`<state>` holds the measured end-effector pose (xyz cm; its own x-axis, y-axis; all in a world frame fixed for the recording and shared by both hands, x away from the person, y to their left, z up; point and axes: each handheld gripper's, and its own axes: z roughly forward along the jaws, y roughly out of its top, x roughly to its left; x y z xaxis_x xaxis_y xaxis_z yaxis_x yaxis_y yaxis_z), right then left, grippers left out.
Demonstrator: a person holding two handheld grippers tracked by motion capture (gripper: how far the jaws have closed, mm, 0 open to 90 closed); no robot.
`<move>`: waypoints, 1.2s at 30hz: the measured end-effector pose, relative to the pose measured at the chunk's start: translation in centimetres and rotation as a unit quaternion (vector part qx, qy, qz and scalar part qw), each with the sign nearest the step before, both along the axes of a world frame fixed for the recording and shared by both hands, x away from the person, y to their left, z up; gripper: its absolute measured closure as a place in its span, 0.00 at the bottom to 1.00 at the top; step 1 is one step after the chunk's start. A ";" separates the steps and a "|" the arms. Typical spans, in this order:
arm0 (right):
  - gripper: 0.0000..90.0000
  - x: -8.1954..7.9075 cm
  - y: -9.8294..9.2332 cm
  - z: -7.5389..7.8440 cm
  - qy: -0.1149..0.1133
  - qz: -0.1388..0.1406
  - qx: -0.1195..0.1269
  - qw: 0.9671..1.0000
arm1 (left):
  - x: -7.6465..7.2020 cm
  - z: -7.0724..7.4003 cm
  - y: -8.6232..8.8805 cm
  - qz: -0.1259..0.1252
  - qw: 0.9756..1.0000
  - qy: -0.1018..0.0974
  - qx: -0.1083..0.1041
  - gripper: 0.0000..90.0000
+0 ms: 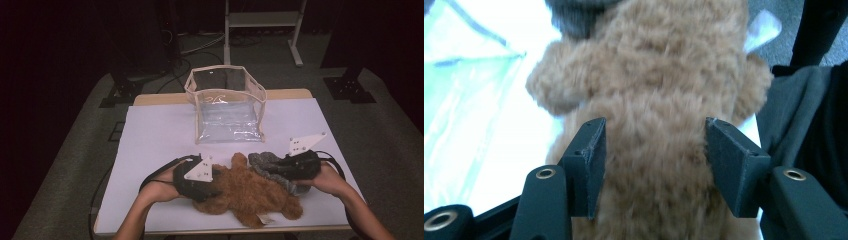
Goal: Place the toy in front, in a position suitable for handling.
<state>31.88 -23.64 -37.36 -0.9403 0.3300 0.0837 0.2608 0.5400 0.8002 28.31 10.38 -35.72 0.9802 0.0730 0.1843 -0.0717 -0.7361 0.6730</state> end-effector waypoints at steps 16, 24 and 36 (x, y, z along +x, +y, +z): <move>0.89 -2.8 6.6 2.4 -0.028 0.081 -0.048 0.995 | 0.3 -0.5 -0.3 -0.001 1.000 0.001 -0.015 0.49; 0.89 -2.8 4.4 1.3 -0.046 0.063 -0.042 0.996 | 0.4 0.5 3.6 0.032 0.999 -0.001 -0.043 0.47; 0.89 -2.4 1.0 1.0 -0.054 0.025 -0.046 0.997 | 0.7 -2.4 1.7 0.005 0.998 0.032 -0.044 0.50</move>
<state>29.45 -22.62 -36.34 -0.9579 0.2833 -0.0474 0.1464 0.6234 0.7681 29.05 12.07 -38.10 0.9890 0.0952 0.1131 -0.0196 -0.6737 0.7388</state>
